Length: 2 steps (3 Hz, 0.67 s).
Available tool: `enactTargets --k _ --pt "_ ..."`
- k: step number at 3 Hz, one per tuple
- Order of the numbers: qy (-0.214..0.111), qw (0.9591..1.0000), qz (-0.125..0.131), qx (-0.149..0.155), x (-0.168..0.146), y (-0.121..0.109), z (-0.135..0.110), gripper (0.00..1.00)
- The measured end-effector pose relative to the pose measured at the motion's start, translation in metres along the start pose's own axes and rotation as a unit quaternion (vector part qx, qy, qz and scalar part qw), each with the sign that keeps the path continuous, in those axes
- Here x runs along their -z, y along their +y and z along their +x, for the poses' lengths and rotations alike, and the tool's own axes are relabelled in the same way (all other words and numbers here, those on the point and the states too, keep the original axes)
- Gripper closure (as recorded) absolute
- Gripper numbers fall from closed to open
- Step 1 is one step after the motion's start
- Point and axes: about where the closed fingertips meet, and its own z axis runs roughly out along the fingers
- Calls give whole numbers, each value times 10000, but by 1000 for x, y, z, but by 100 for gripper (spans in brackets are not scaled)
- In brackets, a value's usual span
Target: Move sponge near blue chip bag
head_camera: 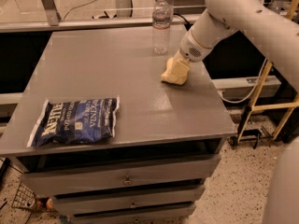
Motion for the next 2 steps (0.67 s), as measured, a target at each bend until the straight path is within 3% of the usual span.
enactTargets --k 1,2 --pt "-74 9999 67 86 8 -1 -6 94" --pt "-410 9968 508 461 52 -7 -32 100"
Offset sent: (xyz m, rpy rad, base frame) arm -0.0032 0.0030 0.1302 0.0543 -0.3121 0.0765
